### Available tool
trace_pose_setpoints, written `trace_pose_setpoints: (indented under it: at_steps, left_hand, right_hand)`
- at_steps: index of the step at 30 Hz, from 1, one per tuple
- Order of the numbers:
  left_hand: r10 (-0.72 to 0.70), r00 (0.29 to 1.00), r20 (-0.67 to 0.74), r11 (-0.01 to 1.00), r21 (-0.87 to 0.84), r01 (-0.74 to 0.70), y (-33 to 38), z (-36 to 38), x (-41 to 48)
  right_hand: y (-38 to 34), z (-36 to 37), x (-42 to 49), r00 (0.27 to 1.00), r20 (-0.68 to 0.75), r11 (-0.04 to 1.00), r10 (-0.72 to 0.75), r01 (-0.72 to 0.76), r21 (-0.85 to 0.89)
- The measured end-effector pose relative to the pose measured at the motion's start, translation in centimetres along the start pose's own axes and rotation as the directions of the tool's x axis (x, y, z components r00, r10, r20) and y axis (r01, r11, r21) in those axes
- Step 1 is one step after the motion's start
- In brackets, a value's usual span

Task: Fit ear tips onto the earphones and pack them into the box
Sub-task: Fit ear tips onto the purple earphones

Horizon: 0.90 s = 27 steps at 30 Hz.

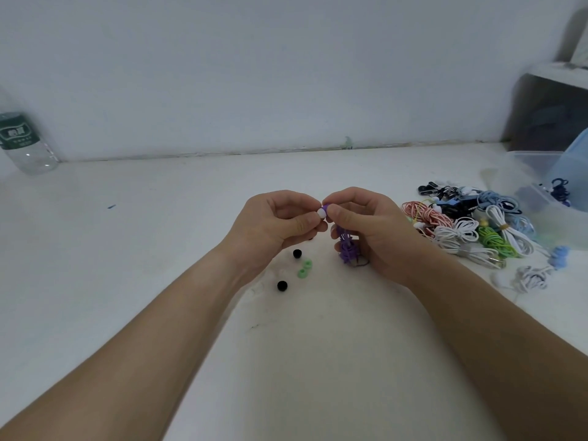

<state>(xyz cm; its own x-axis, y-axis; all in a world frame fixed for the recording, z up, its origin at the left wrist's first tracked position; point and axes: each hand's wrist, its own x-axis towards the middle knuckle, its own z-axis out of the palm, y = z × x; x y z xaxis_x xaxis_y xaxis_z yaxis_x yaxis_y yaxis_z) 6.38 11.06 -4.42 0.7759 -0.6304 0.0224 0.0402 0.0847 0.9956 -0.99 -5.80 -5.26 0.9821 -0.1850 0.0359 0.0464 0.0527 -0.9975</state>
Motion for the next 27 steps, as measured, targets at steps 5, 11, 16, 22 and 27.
trace_pose_setpoints:
  at_steps: [5,11,16,22,27]
  left_hand:
    - [0.005,0.999,0.049,0.999,-0.043,-0.003,0.17,-0.14,0.04]
    - [0.010,0.999,0.050,0.999,-0.038,-0.008,0.00,-0.12,-0.02]
    - [0.027,0.999,0.018,0.999,-0.028,-0.026,-0.19,0.05,0.08]
    - [0.017,1.000,0.026,0.999,-0.030,-0.016,-0.20,0.03,0.06]
    - [0.013,0.999,0.046,0.999,-0.037,-0.012,0.05,0.08,-0.01]
  right_hand:
    - [-0.34,-0.32,-0.05,0.999,0.039,0.999,0.015,-0.017,0.041]
    - [-0.34,-0.34,-0.19,0.999,0.042,0.999,0.015,-0.017,0.039]
    - [-0.15,-0.01,-0.08,1.000,0.027,0.999,-0.005,0.003,0.045]
    - [-0.19,-0.15,-0.12,0.999,0.034,0.998,0.009,-0.011,0.058]
    - [-0.36,-0.36,-0.17,0.998,0.065,0.996,0.016,-0.022,0.086]
